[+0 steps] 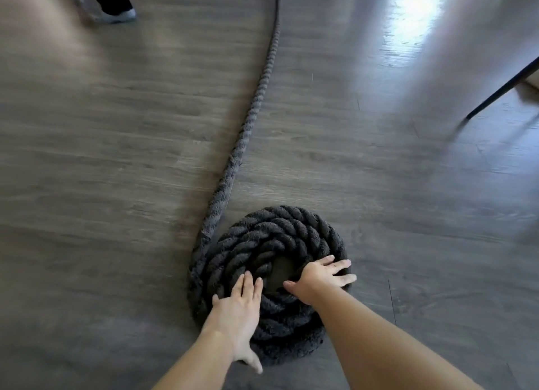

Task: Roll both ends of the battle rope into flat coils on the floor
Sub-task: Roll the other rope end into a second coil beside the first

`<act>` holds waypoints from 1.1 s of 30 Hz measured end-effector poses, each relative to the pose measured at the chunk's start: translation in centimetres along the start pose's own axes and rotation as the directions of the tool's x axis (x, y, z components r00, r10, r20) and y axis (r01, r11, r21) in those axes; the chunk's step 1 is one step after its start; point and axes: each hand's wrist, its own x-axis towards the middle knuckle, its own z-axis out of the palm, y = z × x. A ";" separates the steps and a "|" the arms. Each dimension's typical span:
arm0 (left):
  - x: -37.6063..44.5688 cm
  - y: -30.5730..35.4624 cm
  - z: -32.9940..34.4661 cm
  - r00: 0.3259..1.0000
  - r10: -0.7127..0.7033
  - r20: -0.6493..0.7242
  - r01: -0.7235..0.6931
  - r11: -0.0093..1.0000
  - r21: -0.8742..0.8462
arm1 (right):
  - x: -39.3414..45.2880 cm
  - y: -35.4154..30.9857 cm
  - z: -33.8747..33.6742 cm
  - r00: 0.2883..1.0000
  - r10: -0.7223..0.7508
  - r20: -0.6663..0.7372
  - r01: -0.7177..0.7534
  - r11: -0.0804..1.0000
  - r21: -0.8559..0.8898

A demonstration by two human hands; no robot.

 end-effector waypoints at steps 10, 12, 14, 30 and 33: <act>3.4 4.3 -3.6 0.976 -0.219 -0.012 0.212 0.954 -0.214 | 6.9 -1.8 -5.8 0.983 -0.181 0.019 0.181 0.964 -0.194; 3.9 5.1 -4.2 0.971 -0.239 0.020 0.238 0.944 -0.227 | 7.9 -2.2 -6.8 0.977 -0.211 0.024 0.211 0.950 -0.231; 3.9 5.3 -4.7 0.974 -0.210 0.081 0.223 0.948 -0.228 | 8.4 -2.5 -7.5 0.975 -0.221 0.037 0.223 0.943 -0.248; 6.8 -6.9 -7.9 0.999 0.003 0.040 -0.016 0.937 0.349 | 11.2 -4.2 -10.4 0.940 -0.328 0.092 0.339 0.872 -0.354; 8.7 -7.6 -8.6 0.990 0.134 0.048 -0.141 0.886 0.442 | 12.4 -5.1 -11.6 0.923 -0.371 0.100 0.378 0.829 -0.412</act>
